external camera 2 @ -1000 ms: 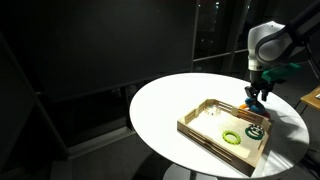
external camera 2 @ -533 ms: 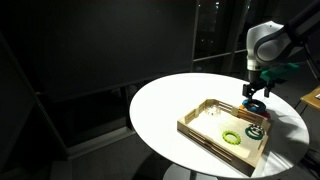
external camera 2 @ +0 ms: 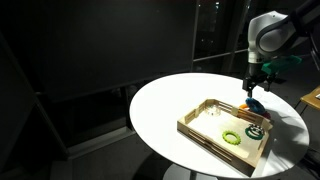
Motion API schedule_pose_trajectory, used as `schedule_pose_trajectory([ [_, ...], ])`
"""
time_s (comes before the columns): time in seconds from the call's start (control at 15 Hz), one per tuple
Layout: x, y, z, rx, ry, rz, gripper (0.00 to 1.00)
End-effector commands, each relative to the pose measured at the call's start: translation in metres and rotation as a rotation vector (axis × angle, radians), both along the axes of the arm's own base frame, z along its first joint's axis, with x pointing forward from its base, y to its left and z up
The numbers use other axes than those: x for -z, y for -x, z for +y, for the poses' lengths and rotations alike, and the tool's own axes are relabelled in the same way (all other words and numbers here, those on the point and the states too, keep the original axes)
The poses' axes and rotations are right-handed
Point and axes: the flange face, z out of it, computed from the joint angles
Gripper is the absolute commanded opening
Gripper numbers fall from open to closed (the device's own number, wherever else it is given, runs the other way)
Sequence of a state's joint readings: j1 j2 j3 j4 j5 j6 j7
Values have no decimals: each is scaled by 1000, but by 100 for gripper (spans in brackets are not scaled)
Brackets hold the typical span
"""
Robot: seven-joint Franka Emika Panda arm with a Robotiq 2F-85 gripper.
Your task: Pick up the blue ring from the tray and place it on the orange ring on the table
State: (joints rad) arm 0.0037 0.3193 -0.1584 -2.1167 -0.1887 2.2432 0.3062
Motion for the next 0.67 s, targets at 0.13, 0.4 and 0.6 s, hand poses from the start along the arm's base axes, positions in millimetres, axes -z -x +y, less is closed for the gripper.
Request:
schedule_pose_trajectory([
  [0.13, -48, 7, 10, -44, -26, -2, 100],
  [0.4, -77, 13, 19, -112, -73, 12, 100],
  [0.6, -99, 21, 28, -199, -141, 7, 100],
])
